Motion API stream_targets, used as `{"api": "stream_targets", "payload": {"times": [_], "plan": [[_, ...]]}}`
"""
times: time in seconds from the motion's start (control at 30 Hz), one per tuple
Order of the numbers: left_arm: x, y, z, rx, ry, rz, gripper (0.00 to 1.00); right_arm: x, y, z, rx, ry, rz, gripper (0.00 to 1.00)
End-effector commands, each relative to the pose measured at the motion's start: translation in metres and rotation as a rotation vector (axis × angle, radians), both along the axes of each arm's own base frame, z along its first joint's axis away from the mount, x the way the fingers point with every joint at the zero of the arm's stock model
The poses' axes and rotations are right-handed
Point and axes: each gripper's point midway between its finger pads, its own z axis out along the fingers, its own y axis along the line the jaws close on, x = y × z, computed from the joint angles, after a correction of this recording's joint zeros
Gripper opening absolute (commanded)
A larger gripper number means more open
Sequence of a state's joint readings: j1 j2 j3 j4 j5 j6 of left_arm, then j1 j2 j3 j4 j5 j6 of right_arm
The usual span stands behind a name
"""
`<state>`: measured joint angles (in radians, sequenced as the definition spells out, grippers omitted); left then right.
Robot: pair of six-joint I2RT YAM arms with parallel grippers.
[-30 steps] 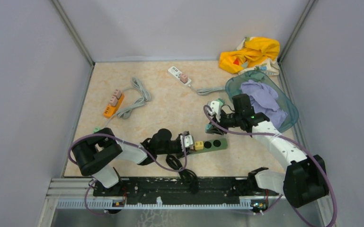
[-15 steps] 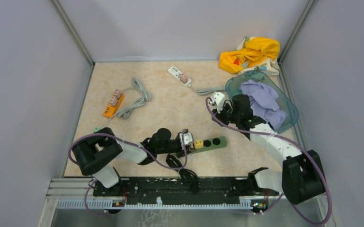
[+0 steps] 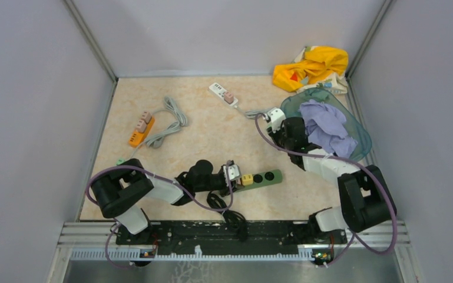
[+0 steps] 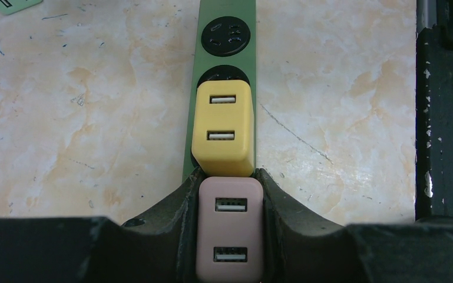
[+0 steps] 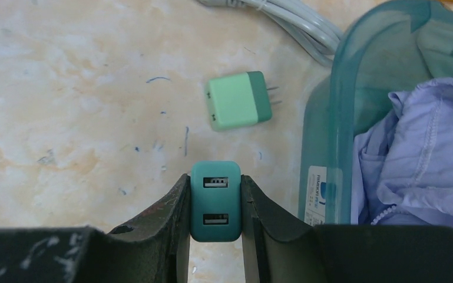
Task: Pull the plug off the socket
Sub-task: Place the plug at the center of the board.
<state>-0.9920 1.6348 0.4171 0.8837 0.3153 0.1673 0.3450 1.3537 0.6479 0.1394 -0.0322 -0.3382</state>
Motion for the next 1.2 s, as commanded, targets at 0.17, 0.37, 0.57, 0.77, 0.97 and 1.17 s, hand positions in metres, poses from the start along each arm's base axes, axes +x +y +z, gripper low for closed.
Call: {"api": "stream_targets", "payload": {"times": [0.17, 0.37, 0.57, 0.77, 0.97, 1.17], "plan": [[-0.019, 0.021, -0.041, 0.106, 0.144, 0.011, 0.01, 0.026, -0.010, -0.008, -0.103, -0.096, -0.170, 0.19], [-0.020, 0.022, -0.040, 0.102, 0.143, 0.015, 0.01, 0.027, -0.012, -0.018, -0.159, -0.086, -0.182, 0.50], [-0.020, 0.022, -0.039, 0.099, 0.146, 0.017, 0.01, 0.023, -0.005, -0.006, -0.117, -0.096, -0.148, 0.66], [-0.020, 0.021, -0.039, 0.096, 0.155, 0.017, 0.02, 0.010, 0.013, 0.020, -0.035, -0.099, -0.046, 0.67], [-0.019, 0.018, -0.038, 0.097, 0.164, 0.018, 0.06, -0.036, 0.053, 0.039, 0.035, -0.024, 0.306, 0.67], [-0.018, 0.017, -0.039, 0.101, 0.174, 0.026, 0.37, -0.085, 0.083, 0.050, 0.110, 0.046, 0.630, 0.67]]}}
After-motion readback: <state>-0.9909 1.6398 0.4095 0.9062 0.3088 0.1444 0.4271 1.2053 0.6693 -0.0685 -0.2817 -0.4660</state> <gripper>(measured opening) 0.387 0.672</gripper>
